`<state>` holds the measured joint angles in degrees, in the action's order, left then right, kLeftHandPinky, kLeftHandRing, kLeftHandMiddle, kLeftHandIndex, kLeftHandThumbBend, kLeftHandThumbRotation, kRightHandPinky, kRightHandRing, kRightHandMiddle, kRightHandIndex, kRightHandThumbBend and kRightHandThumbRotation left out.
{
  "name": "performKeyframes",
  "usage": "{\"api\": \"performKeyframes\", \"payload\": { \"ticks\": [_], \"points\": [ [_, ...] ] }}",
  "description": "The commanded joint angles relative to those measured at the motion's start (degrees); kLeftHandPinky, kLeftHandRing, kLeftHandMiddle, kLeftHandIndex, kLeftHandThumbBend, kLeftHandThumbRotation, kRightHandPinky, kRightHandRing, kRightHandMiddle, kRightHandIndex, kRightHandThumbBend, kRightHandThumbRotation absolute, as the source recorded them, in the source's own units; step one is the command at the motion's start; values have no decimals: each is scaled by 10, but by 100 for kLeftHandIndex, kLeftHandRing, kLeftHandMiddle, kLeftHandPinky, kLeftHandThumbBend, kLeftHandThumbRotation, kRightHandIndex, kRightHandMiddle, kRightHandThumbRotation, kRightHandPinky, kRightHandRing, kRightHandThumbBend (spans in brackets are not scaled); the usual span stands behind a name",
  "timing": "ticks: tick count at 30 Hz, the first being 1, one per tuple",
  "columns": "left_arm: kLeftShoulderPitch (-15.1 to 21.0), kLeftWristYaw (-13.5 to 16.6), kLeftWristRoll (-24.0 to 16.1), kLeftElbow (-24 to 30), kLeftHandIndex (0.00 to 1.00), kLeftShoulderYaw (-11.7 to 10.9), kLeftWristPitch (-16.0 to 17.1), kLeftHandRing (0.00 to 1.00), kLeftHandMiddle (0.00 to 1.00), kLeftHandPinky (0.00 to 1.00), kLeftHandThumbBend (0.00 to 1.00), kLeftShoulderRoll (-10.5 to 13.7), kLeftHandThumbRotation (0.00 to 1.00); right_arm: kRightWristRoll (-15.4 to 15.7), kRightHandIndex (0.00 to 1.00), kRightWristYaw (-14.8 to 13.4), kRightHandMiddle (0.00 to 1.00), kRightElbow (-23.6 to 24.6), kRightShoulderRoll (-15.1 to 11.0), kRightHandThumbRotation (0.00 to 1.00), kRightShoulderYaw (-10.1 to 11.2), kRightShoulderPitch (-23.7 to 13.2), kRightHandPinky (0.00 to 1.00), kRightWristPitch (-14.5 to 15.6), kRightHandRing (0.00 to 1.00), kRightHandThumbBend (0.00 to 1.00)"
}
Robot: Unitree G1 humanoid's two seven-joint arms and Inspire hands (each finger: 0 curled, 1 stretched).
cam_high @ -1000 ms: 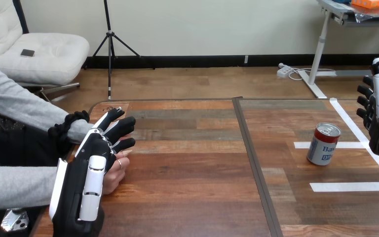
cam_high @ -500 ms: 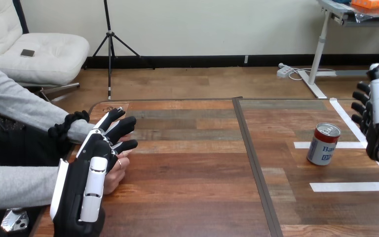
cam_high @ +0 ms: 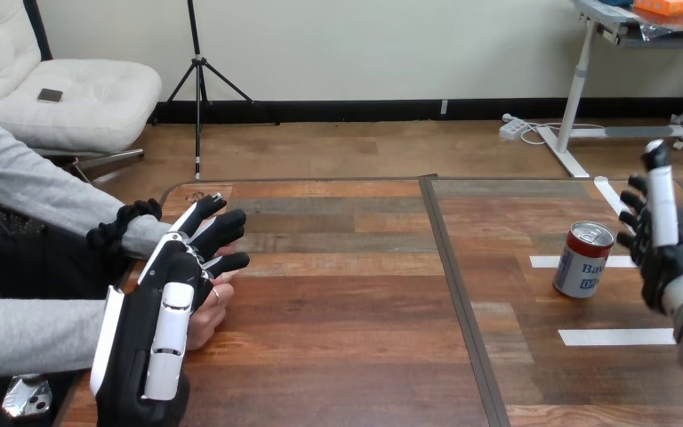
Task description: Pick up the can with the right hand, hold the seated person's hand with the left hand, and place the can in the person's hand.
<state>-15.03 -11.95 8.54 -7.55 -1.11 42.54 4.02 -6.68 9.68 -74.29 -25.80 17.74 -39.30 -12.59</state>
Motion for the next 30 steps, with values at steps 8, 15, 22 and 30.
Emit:
{"api": "performKeyframes", "payload": {
  "ticks": [8,15,22,30],
  "points": [
    [29,5,-5,7,85,-6,9,84,81,75,44,-2,100,10,96,-6,96,2,17,96,-5,-5,100,-13,97,100],
    [29,3,-3,8,85,-7,7,84,81,74,45,2,100,7,96,-2,97,2,23,92,-1,0,100,-15,98,100],
    [29,1,-1,7,86,-9,10,85,81,75,45,6,100,16,96,-10,97,2,25,89,-8,4,100,-19,98,100],
    [27,14,-13,14,85,-11,4,84,80,76,49,4,100,18,98,-8,98,1,26,86,-10,8,100,-23,99,100]
  ]
}}
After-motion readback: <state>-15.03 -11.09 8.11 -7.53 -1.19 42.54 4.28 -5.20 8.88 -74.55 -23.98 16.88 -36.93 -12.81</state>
